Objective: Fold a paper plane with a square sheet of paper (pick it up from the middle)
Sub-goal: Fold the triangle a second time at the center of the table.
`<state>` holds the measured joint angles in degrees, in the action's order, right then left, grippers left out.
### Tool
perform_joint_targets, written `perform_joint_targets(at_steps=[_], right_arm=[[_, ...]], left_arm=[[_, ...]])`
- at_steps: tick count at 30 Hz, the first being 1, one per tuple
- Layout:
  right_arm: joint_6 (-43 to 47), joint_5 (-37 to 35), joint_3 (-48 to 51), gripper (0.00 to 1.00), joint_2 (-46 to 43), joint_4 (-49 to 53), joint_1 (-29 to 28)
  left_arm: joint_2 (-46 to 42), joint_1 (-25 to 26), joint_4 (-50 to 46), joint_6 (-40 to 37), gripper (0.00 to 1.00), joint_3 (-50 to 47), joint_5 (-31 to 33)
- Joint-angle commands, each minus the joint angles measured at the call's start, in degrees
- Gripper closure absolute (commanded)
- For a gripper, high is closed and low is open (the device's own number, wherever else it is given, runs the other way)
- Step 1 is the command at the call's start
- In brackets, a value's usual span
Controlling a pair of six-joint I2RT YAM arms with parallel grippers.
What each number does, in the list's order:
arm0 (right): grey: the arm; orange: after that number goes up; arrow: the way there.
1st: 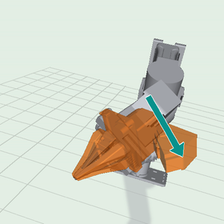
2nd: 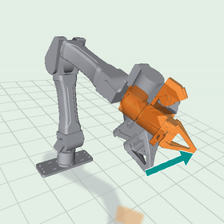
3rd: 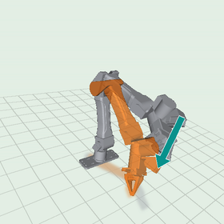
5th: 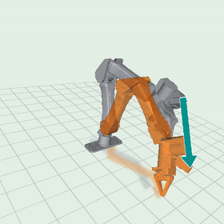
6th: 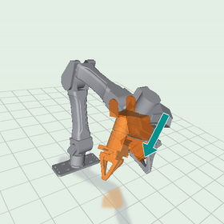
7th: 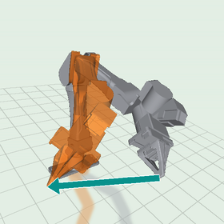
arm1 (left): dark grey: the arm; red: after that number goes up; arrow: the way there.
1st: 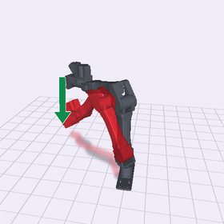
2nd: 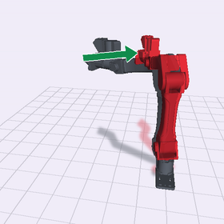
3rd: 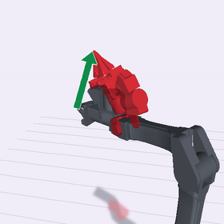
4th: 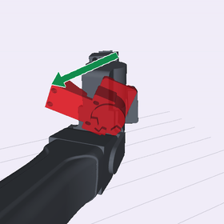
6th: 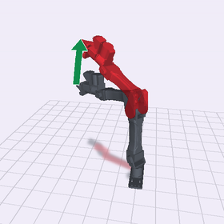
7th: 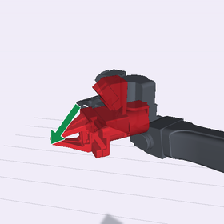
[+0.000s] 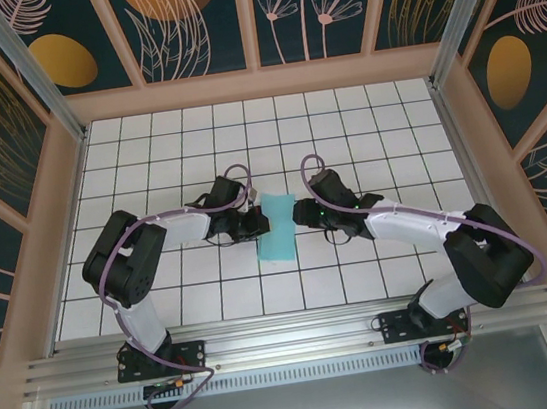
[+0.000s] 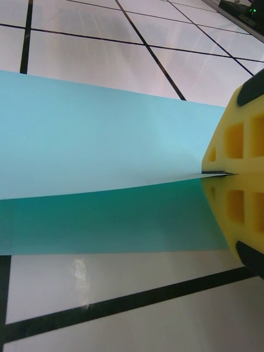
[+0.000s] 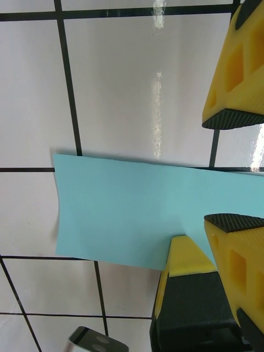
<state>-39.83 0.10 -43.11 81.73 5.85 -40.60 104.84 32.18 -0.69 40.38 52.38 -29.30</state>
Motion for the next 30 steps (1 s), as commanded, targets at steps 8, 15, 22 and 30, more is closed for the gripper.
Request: perform_joint_targets(at_steps=[8,15,22,30], right_arm=[[6.64,3.9,1.94,0.49,-1.29,-5.89,-3.45],[14.96,-1.25,5.1,0.44,-3.97,-8.71,-12.68],[17.26,-11.31,1.09,0.4,3.38,-7.24,-22.36],[14.64,-20.39,-6.27,0.38,13.48,-4.27,-26.01]], left_arm=[[1.5,-0.35,1.42,-0.26,1.0,-0.08,-0.9],[0.92,-0.29,1.03,1.3,1.0,0.78,-1.11],[-0.31,-0.29,0.55,3.13,1.0,1.79,-2.49],[-1.3,-0.36,0.25,3.53,1.0,1.86,-2.87]])
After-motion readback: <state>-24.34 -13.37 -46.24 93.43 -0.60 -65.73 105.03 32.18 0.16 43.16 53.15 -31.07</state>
